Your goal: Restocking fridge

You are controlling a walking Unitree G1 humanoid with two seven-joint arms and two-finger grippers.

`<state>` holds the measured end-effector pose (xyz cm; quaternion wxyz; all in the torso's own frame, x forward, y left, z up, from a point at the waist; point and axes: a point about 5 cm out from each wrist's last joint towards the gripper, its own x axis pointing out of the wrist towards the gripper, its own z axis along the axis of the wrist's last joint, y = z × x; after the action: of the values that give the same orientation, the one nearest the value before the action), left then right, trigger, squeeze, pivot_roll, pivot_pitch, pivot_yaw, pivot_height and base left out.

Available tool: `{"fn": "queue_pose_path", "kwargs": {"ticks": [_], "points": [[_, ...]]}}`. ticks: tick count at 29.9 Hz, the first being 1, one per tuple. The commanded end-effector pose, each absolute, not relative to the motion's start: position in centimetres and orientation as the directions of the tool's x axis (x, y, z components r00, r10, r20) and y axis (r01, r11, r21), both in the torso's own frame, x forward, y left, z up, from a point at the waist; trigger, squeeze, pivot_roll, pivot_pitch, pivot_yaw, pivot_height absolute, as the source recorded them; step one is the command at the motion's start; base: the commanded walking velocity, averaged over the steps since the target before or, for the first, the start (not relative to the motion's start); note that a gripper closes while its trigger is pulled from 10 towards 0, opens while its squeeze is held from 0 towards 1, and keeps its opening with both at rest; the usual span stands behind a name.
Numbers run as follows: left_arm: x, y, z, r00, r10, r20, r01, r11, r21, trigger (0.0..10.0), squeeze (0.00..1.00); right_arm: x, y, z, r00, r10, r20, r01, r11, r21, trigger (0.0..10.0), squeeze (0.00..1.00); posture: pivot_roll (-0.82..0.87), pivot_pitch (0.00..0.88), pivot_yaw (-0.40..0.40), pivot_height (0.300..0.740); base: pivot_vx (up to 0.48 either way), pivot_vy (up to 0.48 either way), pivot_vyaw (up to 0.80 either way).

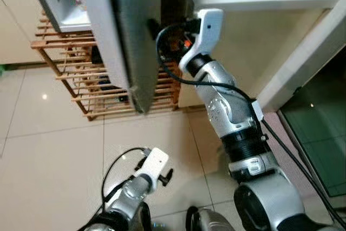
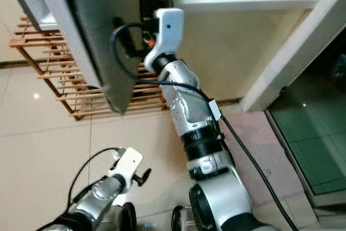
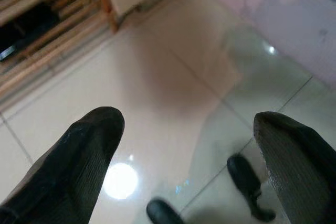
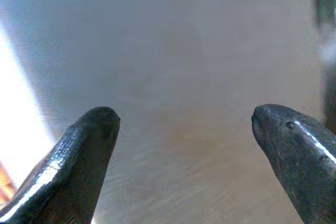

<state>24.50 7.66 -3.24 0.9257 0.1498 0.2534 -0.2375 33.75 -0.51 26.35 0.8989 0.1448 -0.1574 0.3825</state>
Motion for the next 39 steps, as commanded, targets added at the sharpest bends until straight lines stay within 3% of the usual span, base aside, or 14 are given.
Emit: {"fn": "queue_pose_path", "kwargs": {"ticks": [1, 5, 8, 9, 12, 17, 23, 29, 39], "points": [[25.0, 6.9, -2.5, 0.787, -0.373, -0.492, 0.511, 0.841, 0.178, 10.0, 0.00, 33.0, -0.1, 25.1, 0.683, 0.613, 0.396, -0.720, 0.655, 0.228, 10.0, 0.00, 0.02, 0.135, -0.050, 0.740, 0.000, 0.000, 0.00], [27.1, 5.0, 0.7, 0.867, -0.380, -0.323, 0.453, 0.871, 0.191, 10.0, 0.00, 34.8, -5.6, 22.7, 0.838, 0.457, 0.297, -0.524, 0.826, 0.207, 10.0, 0.00, 0.03, 0.107, -0.056, 0.740, 0.000, 0.000, 0.00], [28.0, 5.0, 1.9, 0.905, -0.339, -0.257, 0.392, 0.900, 0.192, 10.0, 0.00, 35.1, -7.3, 21.7, 0.879, 0.401, 0.259, -0.454, 0.870, 0.192, 10.0, 0.00, 0.03, 0.097, -0.055, 0.740, 0.000, 0.000, 0.00], [29.5, 6.8, 4.4, 0.956, -0.265, -0.127, 0.285, 0.940, 0.186, 10.0, 0.00, 35.3, -9.6, 20.4, 0.919, 0.330, 0.216, -0.362, 0.923, 0.129, 10.0, 0.00, 0.04, 0.087, -0.056, 0.740, 0.000, 0.000, 0.00], [31.2, 11.8, 8.9, 0.979, -0.202, 0.029, 0.194, 0.966, 0.172, 10.0, 0.00, 35.3, -12.0, 18.6, 0.953, 0.254, 0.168, -0.276, 0.953, 0.126, 10.0, 0.00, 0.05, 0.073, -0.056, 0.740, 0.000, 0.000, 0.00], [32.0, 12.8, 13.7, 0.974, -0.127, 0.186, 0.095, 0.981, 0.171, 10.0, 0.00, 34.2, -16.6, 15.1, 0.993, 0.086, 0.078, -0.093, 0.991, 0.097, 10.0, 0.00, 0.07, 0.040, -0.045, 0.740, 0.000, 0.000, 0.00], [31.2, 15.5, 14.0, 0.987, -0.047, 0.156, 0.023, 0.988, 0.156, 10.0, 0.00, 32.4, -20.6, 12.7, 0.997, -0.057, 0.044, 0.058, 0.998, -0.013, 10.0, 0.00, 0.07, 0.020, -0.010, 0.740, 0.000, 0.000, 0.00], [30.0, 15.5, 12.8, 0.996, -0.077, 0.054, 0.066, 0.981, 0.184, 10.0, 0.00, 30.0, -23.2, 11.8, 0.978, -0.197, 0.072, 0.196, 0.980, 0.029, 10.0, 0.00, 0.08, 0.010, 0.021, 0.740, 0.000, 0.000, 0.00], [31.0, 14.2, 12.5, 0.996, -0.093, 0.012, 0.090, 0.983, 0.157, 10.0, 0.00, 29.0, -21.2, 10.5, 0.981, -0.189, 0.050, 0.186, 0.981, 0.058, 10.0, 0.00, 0.04, 0.009, 0.034, 0.740, 0.000, 0.000, 0.00]]}}
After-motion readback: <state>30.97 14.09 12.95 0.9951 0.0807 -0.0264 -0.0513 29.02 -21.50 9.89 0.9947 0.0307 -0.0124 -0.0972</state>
